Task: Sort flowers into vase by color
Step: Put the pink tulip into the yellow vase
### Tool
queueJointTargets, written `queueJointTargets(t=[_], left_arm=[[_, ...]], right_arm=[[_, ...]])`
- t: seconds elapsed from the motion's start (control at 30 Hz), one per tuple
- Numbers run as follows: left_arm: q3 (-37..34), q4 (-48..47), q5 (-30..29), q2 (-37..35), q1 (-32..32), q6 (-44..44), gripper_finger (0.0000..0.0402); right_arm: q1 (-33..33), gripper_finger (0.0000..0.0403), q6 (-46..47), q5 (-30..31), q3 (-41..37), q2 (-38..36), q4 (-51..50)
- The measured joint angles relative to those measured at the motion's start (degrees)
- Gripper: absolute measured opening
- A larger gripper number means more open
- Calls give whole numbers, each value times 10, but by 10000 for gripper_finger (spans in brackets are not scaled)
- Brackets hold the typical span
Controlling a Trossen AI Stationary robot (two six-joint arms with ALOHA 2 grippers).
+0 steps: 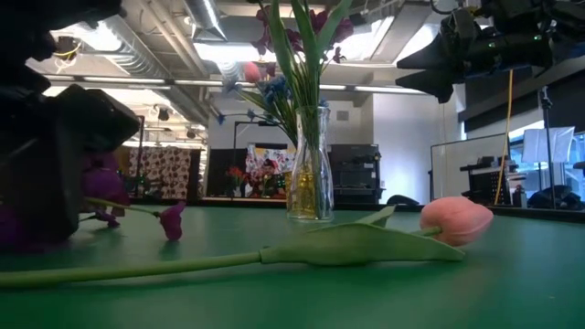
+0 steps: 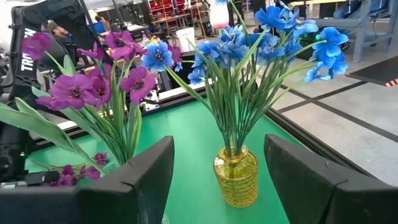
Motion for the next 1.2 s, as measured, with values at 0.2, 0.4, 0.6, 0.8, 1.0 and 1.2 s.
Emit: queueJointTargets(t=[0.2, 0.4, 0.6, 0.8, 1.0, 1.2], left_arm=[[0, -18, -11, 13, -5, 1, 206], [3, -26, -29, 27, -9, 2, 206], [3, -58, -58, 27, -10, 2, 191], [9, -74, -71, 27, -9, 1, 161], [47, -135, -92, 30, -8, 7, 120], [72, -195, -107, 31, -3, 10, 74]], right_arm=[[0, 248, 0, 0, 0, 0, -1], [0, 248, 0, 2, 0, 0, -1], [0, 248, 0, 2, 0, 0, -1], [0, 248, 0, 2, 0, 0, -1], [0, 248, 0, 2, 0, 0, -1], [0, 248, 0, 2, 0, 0, -1]])
